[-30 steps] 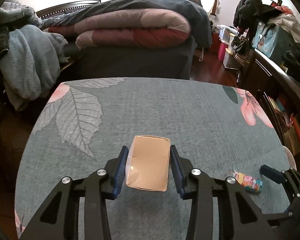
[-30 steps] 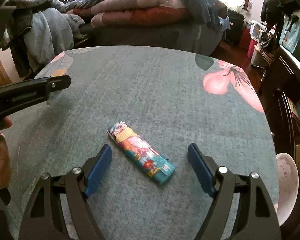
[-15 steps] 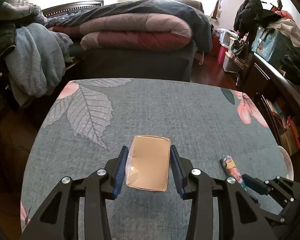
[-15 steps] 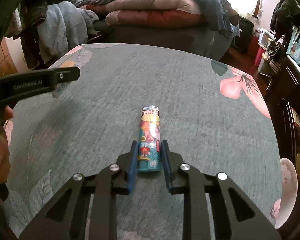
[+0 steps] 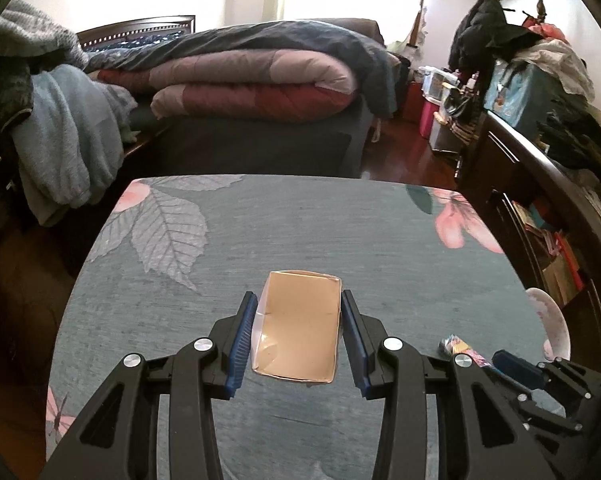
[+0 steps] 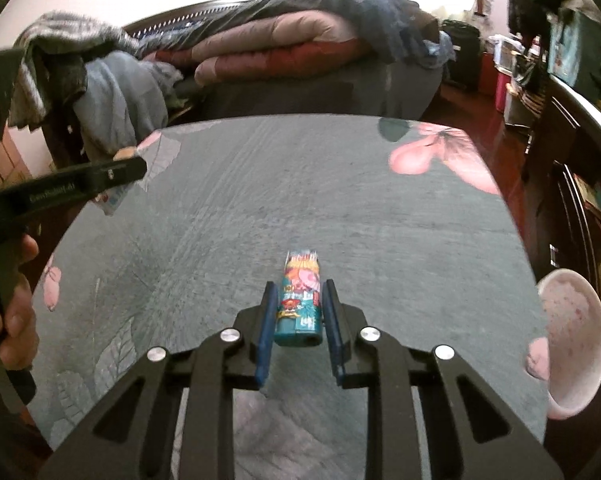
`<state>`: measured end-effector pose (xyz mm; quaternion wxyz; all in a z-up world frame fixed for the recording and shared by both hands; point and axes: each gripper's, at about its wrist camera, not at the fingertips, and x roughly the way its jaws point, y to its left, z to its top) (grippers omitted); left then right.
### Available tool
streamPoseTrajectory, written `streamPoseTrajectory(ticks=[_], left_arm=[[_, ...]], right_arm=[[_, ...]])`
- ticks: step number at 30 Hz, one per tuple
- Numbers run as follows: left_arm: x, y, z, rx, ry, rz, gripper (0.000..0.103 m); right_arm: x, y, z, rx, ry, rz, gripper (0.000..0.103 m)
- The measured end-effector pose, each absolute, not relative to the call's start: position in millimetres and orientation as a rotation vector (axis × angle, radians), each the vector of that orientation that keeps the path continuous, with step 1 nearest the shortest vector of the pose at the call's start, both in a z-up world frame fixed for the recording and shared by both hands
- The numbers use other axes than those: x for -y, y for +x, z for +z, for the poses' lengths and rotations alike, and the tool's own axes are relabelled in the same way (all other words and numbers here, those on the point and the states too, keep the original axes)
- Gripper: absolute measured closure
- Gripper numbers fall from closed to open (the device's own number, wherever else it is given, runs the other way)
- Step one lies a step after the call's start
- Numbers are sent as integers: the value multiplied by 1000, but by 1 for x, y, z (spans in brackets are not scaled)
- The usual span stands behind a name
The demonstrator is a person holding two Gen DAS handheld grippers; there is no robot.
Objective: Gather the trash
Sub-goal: 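Grasp the colourful tube with the right tool, then carry the box with the left tool while the right tool carries the tube, release both into the bin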
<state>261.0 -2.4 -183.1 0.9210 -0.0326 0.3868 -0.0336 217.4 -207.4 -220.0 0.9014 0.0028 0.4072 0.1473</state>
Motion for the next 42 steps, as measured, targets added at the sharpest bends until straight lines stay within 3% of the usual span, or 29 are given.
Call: streamPoseTrajectory(ticks=[9, 14, 21, 25, 42], left_arm=[[32, 250, -174, -780, -49, -122, 61], [37, 245, -173, -774, -35, -121, 61], [26, 242, -174, -769, -34, -95, 61], [17, 242, -175, -770, -53, -86, 61], [56, 226, -153, -731, -54, -165, 61]], right_arm=[[233, 202, -219, -857, 37, 269, 95], [210, 207, -238, -901, 25, 306, 69], [187, 209, -254, -930, -37, 287, 68], [177, 203, -254, -916, -91, 274, 79], [249, 165, -202, -795, 84, 267, 79]])
